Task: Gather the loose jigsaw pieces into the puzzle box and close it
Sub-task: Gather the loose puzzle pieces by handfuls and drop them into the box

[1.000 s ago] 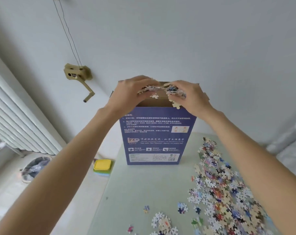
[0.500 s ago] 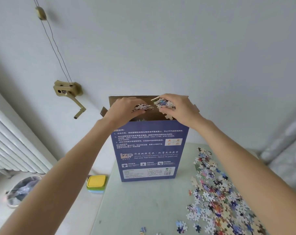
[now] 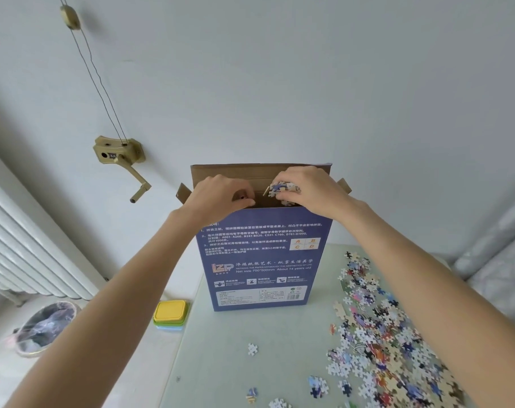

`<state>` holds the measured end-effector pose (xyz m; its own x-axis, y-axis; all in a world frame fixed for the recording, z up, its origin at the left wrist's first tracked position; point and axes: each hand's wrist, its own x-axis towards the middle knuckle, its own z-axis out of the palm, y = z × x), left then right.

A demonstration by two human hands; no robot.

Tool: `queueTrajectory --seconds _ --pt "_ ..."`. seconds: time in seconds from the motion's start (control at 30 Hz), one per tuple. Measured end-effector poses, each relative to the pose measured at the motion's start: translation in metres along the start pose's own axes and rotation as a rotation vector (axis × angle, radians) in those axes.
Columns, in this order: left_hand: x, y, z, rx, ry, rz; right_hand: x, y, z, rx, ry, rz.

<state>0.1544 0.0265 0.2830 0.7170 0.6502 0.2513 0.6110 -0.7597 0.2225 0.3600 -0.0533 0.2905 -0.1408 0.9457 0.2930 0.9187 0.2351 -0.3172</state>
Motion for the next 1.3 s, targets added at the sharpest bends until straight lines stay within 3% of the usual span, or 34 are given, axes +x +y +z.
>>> queueTrajectory --seconds 0.27,0.43,0.5,0.6,0.73,0.87,1.1,1.3 --pt "-0.018 -0.006 0.007 -0.290 0.133 0.003 0.009 -0.019 0.002 -0.182 -0.052 -0.016" --pt "-0.026 -0.005 0.004 -0.277 0.249 0.042 0.007 -0.016 0.009 -0.129 -0.063 0.014" --pt "-0.030 -0.002 0.005 -0.208 0.330 0.084 0.002 -0.017 0.010 -0.127 0.005 0.020" --pt "-0.042 0.005 0.009 0.017 0.544 0.197 -0.017 -0.025 0.015 -0.039 0.247 -0.019" --pt "-0.086 0.022 0.039 -0.027 0.674 0.270 -0.083 -0.043 0.042 0.044 0.486 -0.055" --pt "-0.145 0.032 0.102 -0.198 0.396 0.073 -0.170 -0.038 0.106 0.103 0.328 0.104" --pt "-0.230 0.050 0.229 -0.238 -0.389 -0.341 -0.308 0.002 0.198 0.100 -0.194 0.511" --pt "-0.251 0.061 0.296 -0.175 -0.590 -0.437 -0.353 0.042 0.214 0.097 -0.341 0.720"
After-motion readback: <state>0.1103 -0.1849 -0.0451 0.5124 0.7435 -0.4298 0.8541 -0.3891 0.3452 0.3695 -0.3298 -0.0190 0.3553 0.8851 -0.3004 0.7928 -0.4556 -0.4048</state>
